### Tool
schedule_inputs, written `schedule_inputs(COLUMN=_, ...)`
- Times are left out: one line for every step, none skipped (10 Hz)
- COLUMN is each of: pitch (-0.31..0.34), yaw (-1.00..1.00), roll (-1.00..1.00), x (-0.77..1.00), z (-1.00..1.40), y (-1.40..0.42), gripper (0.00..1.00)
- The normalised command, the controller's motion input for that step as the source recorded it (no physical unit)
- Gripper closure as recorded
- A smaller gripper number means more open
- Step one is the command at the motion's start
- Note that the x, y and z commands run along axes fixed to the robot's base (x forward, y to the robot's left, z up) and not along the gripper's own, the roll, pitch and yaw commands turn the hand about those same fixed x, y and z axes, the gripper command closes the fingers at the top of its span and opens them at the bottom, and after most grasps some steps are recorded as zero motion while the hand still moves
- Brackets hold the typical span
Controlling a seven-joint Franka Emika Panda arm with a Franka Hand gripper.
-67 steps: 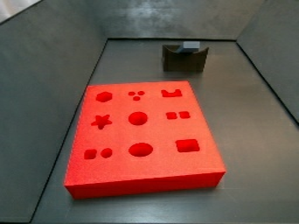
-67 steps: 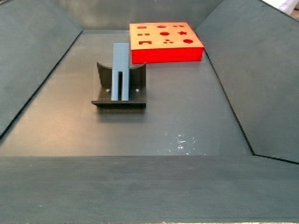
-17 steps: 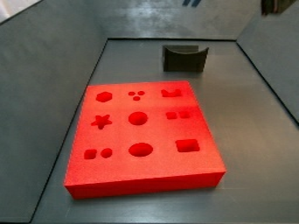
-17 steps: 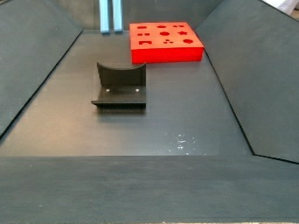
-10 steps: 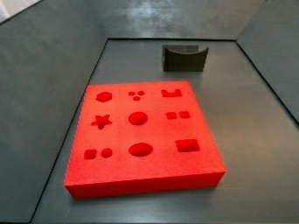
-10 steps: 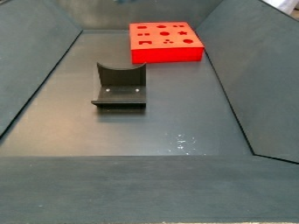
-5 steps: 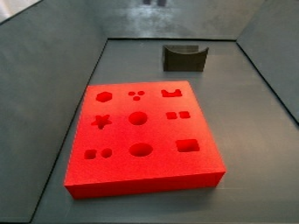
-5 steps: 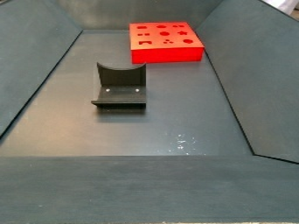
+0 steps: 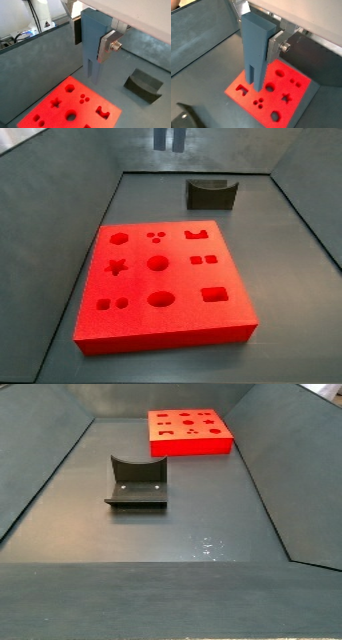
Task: Pick up the double-square object. Move up. Rotate the double-square object. Place the double-square object on the fixture. Regrasp the double-square object. Move to above the board. Insert the double-square object.
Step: Move to above the board, then insert the double-square object.
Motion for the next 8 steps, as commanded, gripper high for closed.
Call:
schedule_inputs(pitch=-0.031, yaw=-0.01, roll=-0.23, x=-0.03, z=-0.01, y=0.00, gripper=1.00)
schedule_inputs(pitch=0.001, yaw=0.00, roll=0.00, x=0.00, z=-0.09, y=0.00, gripper=1.00)
schedule_inputs(pitch=0.013, yaw=0.00, roll=0.00, x=0.00, z=0.00, y=0.00, gripper=1.00)
schedule_inputs(pitch=0.000, yaw=0.00, roll=0.00, x=0.00, z=-0.02, y=0.00, gripper=1.00)
schedule_inputs(pitch=0.034, yaw=0.07, roll=-0.29, x=0.25, z=-0.12, y=-0.14, gripper=1.00)
schedule_inputs(pitch=0.094, yaw=0.07, roll=-0.37, x=0.43, z=-0.08, y=-0.32, gripper=1.00)
schedule_inputs(pitch=0.096, yaw=0.07, roll=-0.37, x=0.49, z=-0.21, y=-0.36, gripper=1.00)
schedule_inputs(pitch=0.091, yaw=0.10, roll=-0.31, x=0.59, z=-0.31, y=-0.41, gripper=1.00)
